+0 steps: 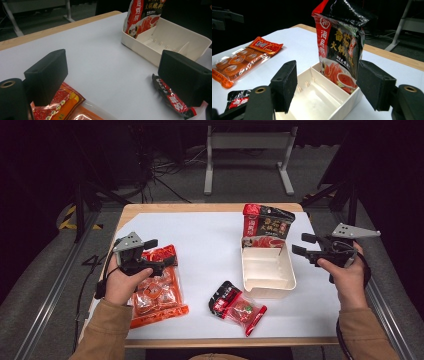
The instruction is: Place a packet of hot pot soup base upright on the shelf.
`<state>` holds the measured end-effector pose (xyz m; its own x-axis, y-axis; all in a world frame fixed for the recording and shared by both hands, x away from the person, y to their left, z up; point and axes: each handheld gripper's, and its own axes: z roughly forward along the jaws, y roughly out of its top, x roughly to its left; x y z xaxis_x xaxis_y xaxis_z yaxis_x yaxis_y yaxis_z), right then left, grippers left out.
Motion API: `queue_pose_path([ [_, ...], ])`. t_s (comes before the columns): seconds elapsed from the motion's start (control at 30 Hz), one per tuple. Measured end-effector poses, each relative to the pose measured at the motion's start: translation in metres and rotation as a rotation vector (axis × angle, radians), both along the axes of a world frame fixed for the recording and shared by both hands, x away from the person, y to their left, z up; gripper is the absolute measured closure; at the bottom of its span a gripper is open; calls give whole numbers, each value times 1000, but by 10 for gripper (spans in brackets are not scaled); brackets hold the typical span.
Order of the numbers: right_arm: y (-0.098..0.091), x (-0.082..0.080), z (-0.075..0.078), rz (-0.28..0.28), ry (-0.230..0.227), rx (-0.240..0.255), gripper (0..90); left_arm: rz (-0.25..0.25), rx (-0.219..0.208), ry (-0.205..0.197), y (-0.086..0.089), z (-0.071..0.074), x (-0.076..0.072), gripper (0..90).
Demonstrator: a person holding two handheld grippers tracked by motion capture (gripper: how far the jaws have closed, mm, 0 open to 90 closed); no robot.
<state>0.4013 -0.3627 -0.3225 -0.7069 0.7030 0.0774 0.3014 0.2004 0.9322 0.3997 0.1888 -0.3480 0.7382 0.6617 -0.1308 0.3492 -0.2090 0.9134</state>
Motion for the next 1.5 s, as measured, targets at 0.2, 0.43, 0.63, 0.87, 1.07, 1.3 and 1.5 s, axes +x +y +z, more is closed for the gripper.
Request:
queue_pose_path([
  [0.2,-6,-2,-9,-14,-5,18,324,19,6,-9,7,2,0,89],
  [0.43,-8,-1,-21,-23,-3,7,309,70,39,-29,19,3,3,92],
  [0.63,-10,0,-26,-35,2,-9,306,123,25,-46,34,0,6,121],
  [0.87,-7,1,-31,-30,7,-16,313,184,36,-54,57,-9,12,143],
  [1.07,-6,3,-34,-28,17,-21,310,269,56,-12,75,-19,18,144],
  [1.3,-2,5,-38,-23,16,-34,308,314,44,26,98,-41,28,166],
  [1.5,1,7,-45,-23,28,-63,325,335,24,51,108,-54,33,176],
])
